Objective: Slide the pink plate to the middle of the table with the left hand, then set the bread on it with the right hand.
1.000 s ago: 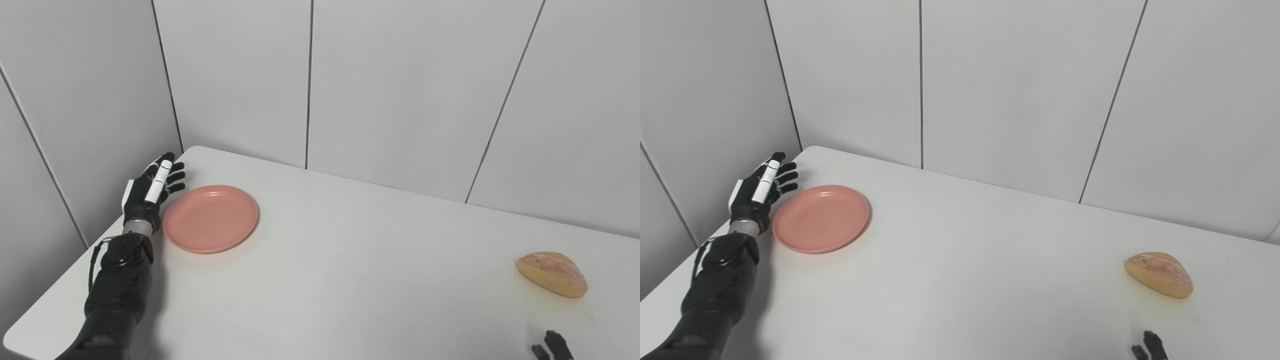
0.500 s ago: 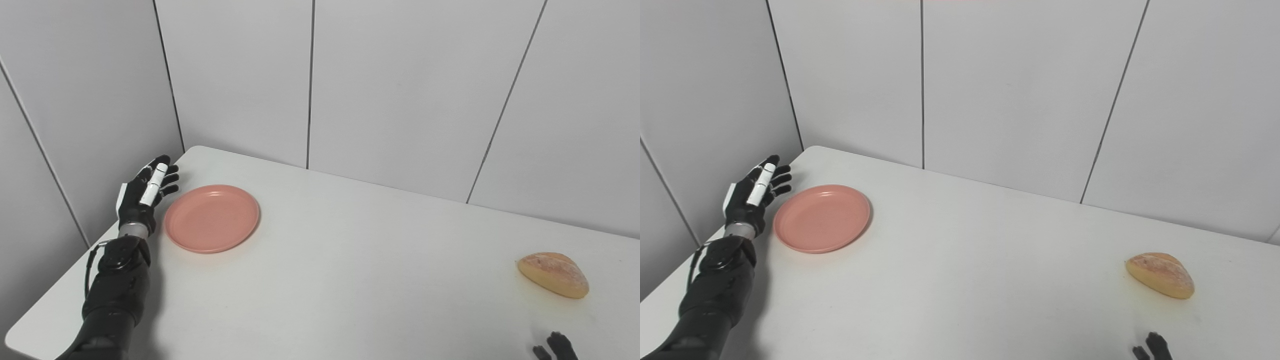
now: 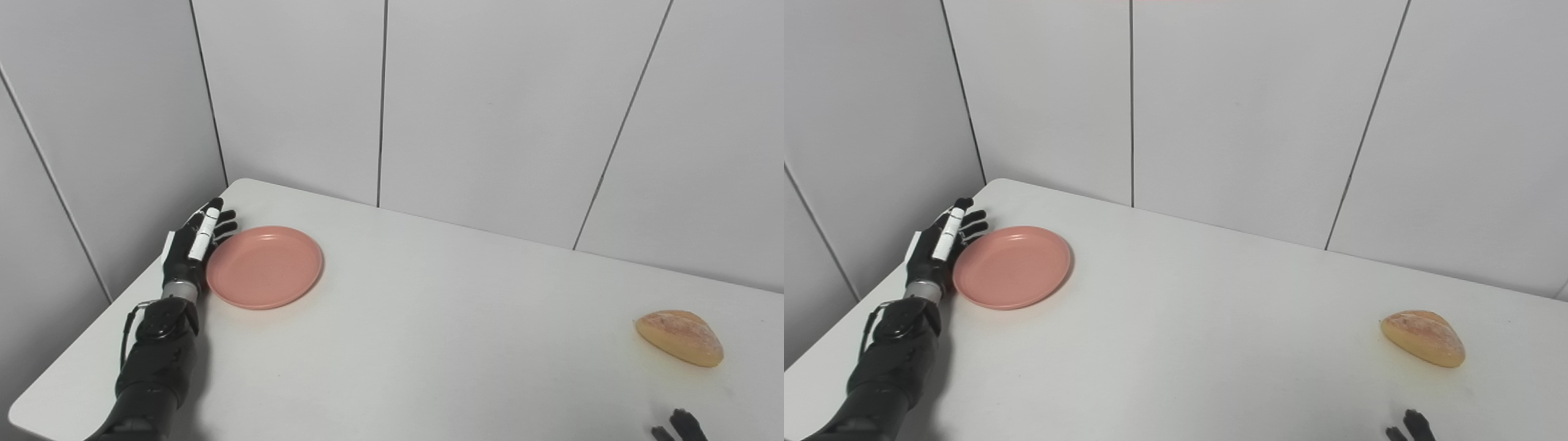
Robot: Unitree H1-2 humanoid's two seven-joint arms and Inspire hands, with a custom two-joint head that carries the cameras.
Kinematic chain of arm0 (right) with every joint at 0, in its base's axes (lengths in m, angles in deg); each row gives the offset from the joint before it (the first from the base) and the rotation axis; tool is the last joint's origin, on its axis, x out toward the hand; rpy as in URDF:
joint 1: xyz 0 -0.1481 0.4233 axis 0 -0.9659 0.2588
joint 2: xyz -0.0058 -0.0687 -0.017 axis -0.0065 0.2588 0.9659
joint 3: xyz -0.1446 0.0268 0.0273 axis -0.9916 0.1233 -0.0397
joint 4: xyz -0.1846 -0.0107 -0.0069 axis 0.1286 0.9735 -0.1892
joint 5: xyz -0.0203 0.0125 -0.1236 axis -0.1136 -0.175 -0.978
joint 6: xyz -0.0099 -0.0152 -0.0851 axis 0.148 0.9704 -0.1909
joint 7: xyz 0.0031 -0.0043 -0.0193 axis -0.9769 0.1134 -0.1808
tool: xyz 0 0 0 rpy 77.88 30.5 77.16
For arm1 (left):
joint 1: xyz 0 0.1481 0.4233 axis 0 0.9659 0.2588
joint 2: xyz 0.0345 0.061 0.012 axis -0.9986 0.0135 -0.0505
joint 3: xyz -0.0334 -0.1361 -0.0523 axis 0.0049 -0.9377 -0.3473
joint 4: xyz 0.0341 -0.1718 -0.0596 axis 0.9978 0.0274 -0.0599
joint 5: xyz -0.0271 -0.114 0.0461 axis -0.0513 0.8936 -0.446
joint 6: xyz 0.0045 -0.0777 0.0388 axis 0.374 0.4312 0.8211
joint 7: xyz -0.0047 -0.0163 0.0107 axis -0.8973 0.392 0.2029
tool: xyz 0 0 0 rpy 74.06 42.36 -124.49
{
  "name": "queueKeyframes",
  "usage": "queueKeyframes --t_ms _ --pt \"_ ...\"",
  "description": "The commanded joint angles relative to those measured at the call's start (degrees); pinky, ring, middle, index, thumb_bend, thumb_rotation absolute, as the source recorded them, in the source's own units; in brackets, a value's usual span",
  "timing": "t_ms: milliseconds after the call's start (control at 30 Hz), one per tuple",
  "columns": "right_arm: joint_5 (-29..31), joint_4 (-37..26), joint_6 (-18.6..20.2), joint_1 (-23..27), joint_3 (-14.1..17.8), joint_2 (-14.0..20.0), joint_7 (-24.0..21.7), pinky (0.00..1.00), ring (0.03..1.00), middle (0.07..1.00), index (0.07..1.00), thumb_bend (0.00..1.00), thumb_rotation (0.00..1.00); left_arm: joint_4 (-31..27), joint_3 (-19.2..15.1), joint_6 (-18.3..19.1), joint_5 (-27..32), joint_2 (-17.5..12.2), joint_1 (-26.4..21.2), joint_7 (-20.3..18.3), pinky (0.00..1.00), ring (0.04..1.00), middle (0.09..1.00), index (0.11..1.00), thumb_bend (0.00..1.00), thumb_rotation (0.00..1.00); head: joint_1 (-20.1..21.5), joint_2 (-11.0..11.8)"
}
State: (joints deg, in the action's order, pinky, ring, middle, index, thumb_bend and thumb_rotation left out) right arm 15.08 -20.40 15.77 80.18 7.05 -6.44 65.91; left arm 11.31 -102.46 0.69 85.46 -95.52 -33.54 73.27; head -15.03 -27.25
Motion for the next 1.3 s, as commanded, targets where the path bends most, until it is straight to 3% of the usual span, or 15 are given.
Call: queueKeyframes --t_ms 0,233,500,833,1033,1267 --pt "0.15 -1.07 1.68 -0.67 0.1 0.25 0.03 0.92 0.908 0.946 0.881 0.73 0.98 -1.07 0.26 -1.22 0.48 -0.46 -1.42 -1.16 0.69 0.758 0.758 0.776 0.76 0.73 0.07 -0.01" --pt "-0.12 -1.67 2.6 -0.8 -0.03 0.23 0.2 0.91 0.903 0.942 0.871 0.75 0.97 -0.03 1.46 -2.39 0.13 0.15 -0.85 -4.09 0.71 0.762 0.746 0.759 0.78 0.75 0.32 -0.44" --pt "-0.2 -1.88 3.08 -0.88 -0.06 0.32 0.09 0.91 0.899 0.941 0.875 0.74 0.97 -1.33 1.76 -1.2 0.52 0.92 0.45 -3.91 0.71 0.759 0.761 0.778 0.79 0.75 0.38 -0.56" --pt "-0.61 -1.43 2.96 -0.72 -0.29 0.06 0.18 0.9 0.883 0.929 0.872 0.73 0.97 -6.64 1.21 2.6 3.67 2.38 1.88 -4.93 0.7 0.759 0.752 0.759 0.74 0.73 0.91 -0.43" --pt "-0.99 -2.12 3.48 -0.9 -0.79 -0.2 0.36 0.89 0.882 0.933 0.877 0.71 0.97 -12.79 2.69 6.18 2.81 3.66 3.78 -5.27 0.68 0.752 0.784 0.78 0.72 0.75 1.48 -0.62" --pt "-1.24 -2.79 3.78 -1.14 -1.2 -0.4 0.62 0.88 0.871 0.911 0.875 0.7 0.95 -15.02 3.63 6.67 1.69 5.27 4.54 -4.37 0.63 0.726 0.743 0.776 0.72 0.73 2.12 -0.92"
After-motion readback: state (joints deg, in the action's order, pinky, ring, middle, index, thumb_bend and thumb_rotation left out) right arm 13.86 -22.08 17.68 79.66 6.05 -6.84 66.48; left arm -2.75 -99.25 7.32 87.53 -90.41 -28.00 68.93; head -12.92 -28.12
